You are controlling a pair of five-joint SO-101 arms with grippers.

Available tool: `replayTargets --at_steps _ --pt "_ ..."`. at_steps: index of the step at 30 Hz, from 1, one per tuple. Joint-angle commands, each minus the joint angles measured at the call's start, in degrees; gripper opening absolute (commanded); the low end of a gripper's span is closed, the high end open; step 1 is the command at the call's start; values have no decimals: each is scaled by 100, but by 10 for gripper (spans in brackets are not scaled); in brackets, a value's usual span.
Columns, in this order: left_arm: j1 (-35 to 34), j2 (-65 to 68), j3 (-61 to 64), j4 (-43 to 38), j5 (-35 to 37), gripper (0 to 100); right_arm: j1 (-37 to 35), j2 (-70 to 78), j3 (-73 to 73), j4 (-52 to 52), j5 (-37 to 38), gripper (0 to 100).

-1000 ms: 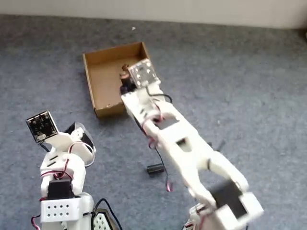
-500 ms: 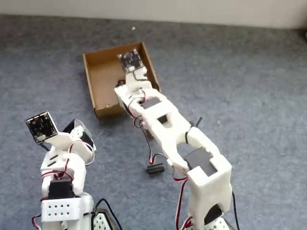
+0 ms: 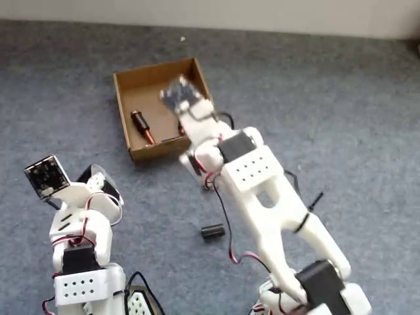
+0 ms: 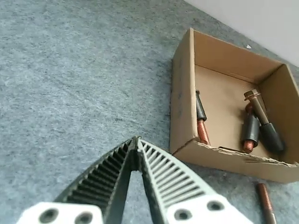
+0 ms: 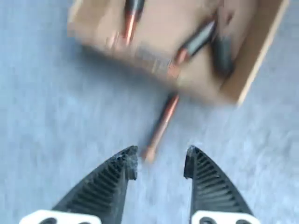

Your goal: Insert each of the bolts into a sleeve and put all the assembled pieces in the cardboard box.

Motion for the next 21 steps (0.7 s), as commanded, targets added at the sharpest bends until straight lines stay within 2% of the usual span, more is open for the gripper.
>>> replayTargets --at_steps 1,8,15,19,21 --pt "-145 -40 -101 -158 18 5 31 -532 585 312 703 152" --pt "-145 -40 -101 -158 9 5 -321 -576 1648 312 1301 156" --pt "-145 -40 -101 -158 9 5 -1182 -479 2018 277 1292 156" --pt "-154 -40 -101 -158 9 5 -1288 -171 2088 259 1292 162" --pt "-154 -40 -101 -158 9 5 -1262 84 2079 259 1292 197"
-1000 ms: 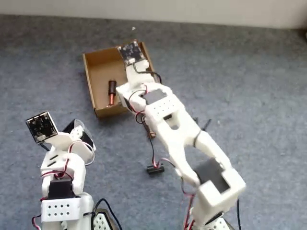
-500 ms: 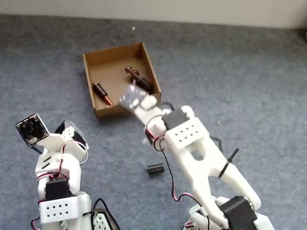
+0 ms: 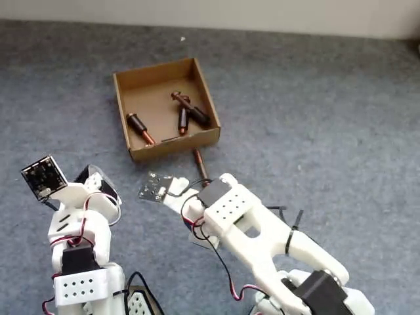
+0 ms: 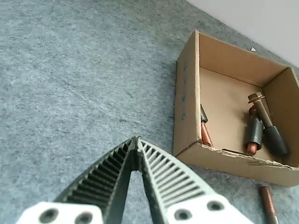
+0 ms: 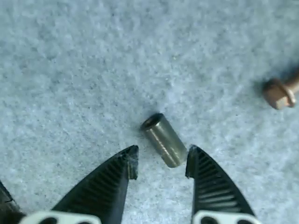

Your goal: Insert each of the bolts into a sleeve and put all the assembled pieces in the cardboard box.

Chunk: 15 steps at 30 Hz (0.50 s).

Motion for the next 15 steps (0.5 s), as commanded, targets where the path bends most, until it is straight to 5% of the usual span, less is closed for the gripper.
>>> replayTargets --at_steps 1,11,15 --pt "-48 -40 -101 -158 9 5 -22 295 -57 13 62 215" --pt "-48 -40 -92 -158 9 5 251 1007 4 -954 62 228" --pt "-48 -40 -92 -158 9 5 251 1226 4 -1297 53 106"
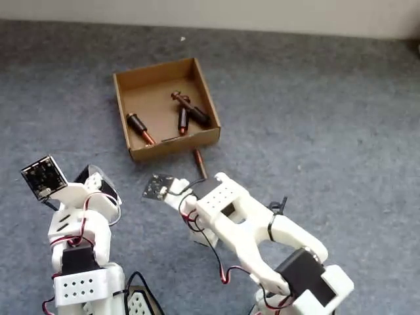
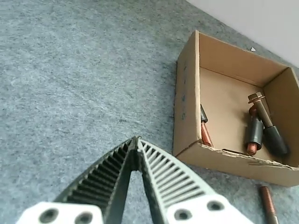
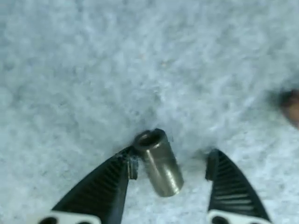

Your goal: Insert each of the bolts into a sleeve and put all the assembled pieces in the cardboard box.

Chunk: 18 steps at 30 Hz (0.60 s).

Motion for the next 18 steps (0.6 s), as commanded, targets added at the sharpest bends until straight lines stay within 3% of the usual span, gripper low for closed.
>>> replayTargets --at_steps 1,3,10,15,18 --pt "-48 -40 -92 -158 9 5 57 119 -4 -365 53 67" --pt "-48 -40 -84 -158 9 5 57 154 -4 -365 44 8" --pt "-48 -40 -145 -158 -88 8 725 -163 -66 233 -536 5" --pt "-13 -40 -321 -123 -2031 30 1552 -1288 -31 268 -1213 5" --pt "207 4 -426 -114 -2655 30 2123 -1859 4 268 -1688 5"
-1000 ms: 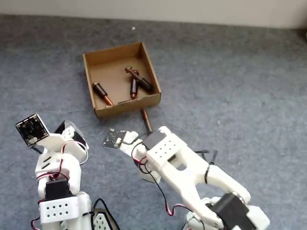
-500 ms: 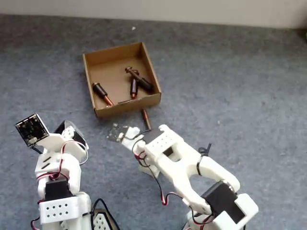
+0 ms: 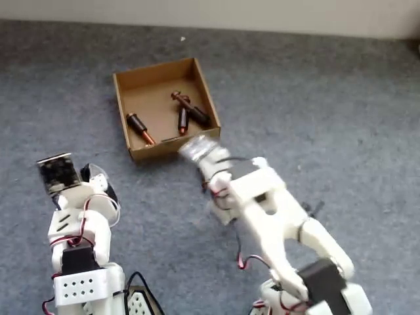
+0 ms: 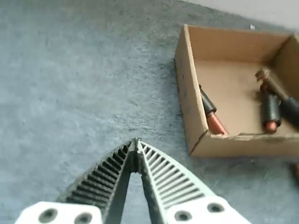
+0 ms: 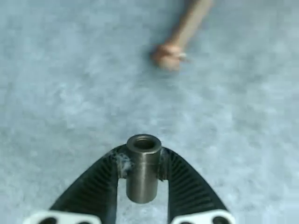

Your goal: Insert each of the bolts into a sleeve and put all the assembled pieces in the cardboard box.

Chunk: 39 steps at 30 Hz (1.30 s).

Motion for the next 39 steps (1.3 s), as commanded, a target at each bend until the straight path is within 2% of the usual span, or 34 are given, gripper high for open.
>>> replayTargets --at_steps 1,5,10,14,18,22,28,31,34,39 --pt "295 13 -497 -53 -1134 30 778 -840 22 66 -571 5" --pt "725 22 -1077 659 -1811 30 1499 -1182 268 -110 -967 5" --pt "1657 48 -1895 1662 -2681 30 2132 -1226 840 -980 -1354 5" --pt "2281 470 -2448 2119 -3138 30 2756 -1279 1191 -1473 -1565 5" --pt "2721 1859 -3266 2321 -3464 32 3240 -1279 1209 -1473 -1864 5" --pt "3090 3609 -4444 2716 -4088 35 3468 -1279 1209 -1473 -2022 5" --pt "3196 5815 -6053 3112 -6084 39 3547 -1279 1209 -1473 -2048 5" --pt "3196 6703 -6633 3341 -7007 117 3547 -1279 1209 -1473 -2040 5" --pt "3204 7468 -7108 3578 -7710 197 3547 -1262 1209 -1481 -2022 5" --pt "3292 8585 -7864 3763 -8624 199 3547 -1235 1209 -1481 -2013 5"
